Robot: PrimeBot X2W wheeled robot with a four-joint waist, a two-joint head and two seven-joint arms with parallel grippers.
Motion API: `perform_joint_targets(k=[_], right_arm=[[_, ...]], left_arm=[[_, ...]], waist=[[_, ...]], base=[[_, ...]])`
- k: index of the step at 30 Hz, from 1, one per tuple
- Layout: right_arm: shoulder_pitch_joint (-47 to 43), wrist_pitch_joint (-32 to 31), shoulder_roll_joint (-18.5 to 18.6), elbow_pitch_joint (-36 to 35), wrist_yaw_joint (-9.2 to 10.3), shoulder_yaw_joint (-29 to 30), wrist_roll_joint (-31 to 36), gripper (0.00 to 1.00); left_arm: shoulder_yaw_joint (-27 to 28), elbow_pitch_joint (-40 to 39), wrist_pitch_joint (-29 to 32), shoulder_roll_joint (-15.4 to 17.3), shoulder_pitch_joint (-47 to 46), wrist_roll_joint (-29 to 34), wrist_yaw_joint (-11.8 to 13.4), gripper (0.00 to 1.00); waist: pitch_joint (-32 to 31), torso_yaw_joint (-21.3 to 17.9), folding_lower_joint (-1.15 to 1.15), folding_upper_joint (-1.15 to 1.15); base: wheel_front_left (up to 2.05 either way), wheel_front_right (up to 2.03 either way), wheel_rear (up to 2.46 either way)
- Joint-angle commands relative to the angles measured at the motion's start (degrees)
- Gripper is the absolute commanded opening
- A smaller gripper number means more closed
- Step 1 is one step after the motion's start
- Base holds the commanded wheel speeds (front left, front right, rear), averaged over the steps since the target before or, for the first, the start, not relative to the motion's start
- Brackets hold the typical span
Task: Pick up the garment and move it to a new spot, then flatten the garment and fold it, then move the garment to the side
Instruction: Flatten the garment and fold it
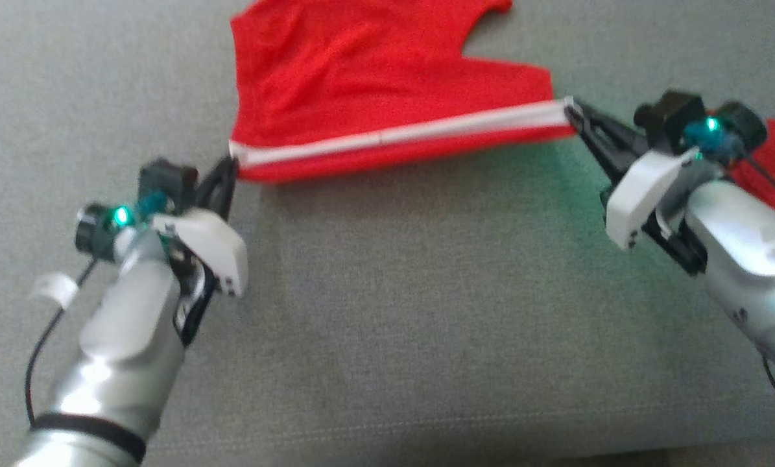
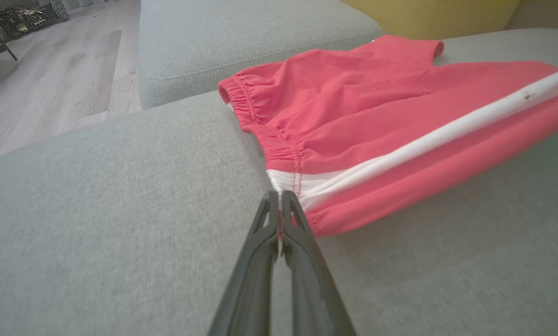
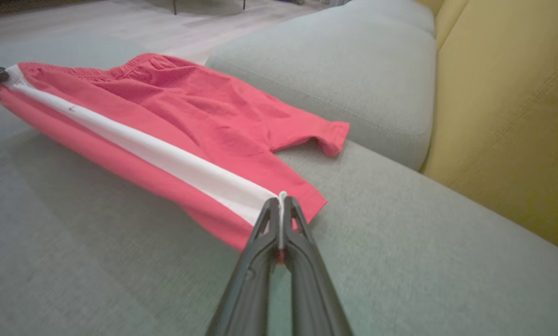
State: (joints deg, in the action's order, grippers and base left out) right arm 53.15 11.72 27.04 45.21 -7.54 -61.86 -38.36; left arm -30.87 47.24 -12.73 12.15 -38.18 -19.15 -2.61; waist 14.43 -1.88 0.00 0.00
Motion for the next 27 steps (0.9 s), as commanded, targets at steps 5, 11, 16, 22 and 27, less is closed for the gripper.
perform_joint_targets(k=[5, 11, 16, 22, 27], right_arm=[[-3.3, -3.7, 3.4, -1.3, 0.05, -5.4, -4.4, 0.00], [-5.7, -8.0, 6.6, -3.7, 0.05, -9.3, -7.5, 0.00], [-9.4, -11.6, 10.4, -8.5, 0.05, -10.7, -11.4, 0.00], [-13.7, -18.6, 17.5, -18.6, 0.05, -11.3, -16.0, 0.00], [-16.5, -23.2, 24.3, -26.3, 0.05, -11.4, -17.9, 0.00]], left_arm=[[0.4, -3.7, 0.0, 2.4, 4.3, -0.3, 0.2, 0.00], [-1.0, -6.8, 1.2, 3.7, 9.6, -0.7, -0.5, 0.00], [-2.1, -12.0, 3.4, 5.8, 16.0, -1.6, -0.8, 0.00], [-3.5, -22.2, 8.1, 8.8, 24.8, -2.9, -0.3, 0.00], [-5.7, -31.8, 12.6, 12.2, 31.3, -2.6, 0.1, 0.00]], waist=[[-6.2, -0.9, 0.00, 0.00], [-9.8, -1.6, 0.00, 0.00], [-13.5, -2.2, 0.00, 0.00], [-15.5, -2.9, 0.00, 0.00], [-17.1, -2.3, 0.00, 0.00]], base=[[0.00, 0.00, 0.00], [0.00, 0.00, 0.00], [0.00, 0.00, 0.00], [0.00, 0.00, 0.00], [0.00, 0.00, 0.00]])
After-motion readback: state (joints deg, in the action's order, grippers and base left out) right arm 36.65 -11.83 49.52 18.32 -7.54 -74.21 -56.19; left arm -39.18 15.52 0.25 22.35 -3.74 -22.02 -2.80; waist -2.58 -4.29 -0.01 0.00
